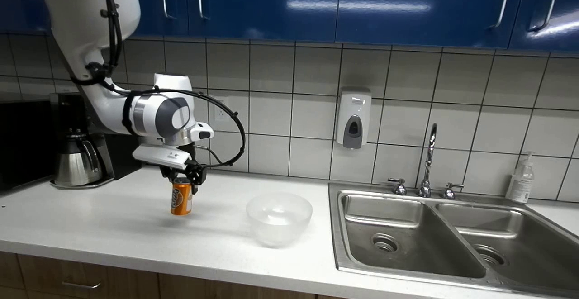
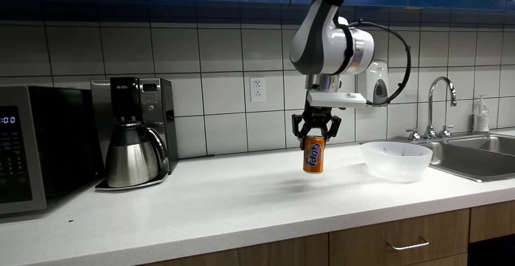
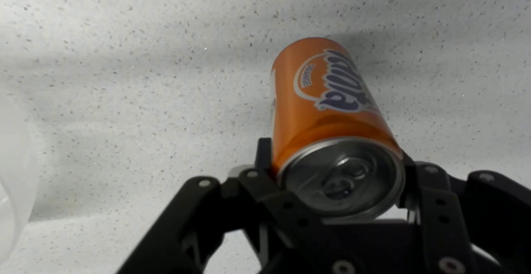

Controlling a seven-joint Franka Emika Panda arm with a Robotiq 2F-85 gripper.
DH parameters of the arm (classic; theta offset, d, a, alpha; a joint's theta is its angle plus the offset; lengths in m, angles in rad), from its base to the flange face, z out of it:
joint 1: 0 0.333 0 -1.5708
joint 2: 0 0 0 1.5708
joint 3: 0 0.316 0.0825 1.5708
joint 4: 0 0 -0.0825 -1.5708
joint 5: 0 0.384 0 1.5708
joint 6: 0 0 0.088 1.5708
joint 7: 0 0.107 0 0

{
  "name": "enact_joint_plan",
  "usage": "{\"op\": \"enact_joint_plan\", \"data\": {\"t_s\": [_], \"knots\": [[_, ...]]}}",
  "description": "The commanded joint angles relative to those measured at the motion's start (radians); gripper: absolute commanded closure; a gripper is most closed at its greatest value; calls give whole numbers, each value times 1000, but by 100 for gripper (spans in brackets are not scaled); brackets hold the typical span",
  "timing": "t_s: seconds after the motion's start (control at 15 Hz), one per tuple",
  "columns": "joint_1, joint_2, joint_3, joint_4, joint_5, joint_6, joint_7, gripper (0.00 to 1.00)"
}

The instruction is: Remove the can from the bowl

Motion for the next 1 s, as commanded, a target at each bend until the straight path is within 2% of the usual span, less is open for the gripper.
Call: {"op": "enact_joint_plan", "data": {"t_s": [0.0, 0.4, 0.93], "knots": [[21, 4, -8, -7, -51, 9, 22, 62], [44, 34, -22, -20, -117, 22, 28, 62], [56, 50, -26, -29, -142, 11, 25, 62]]}}
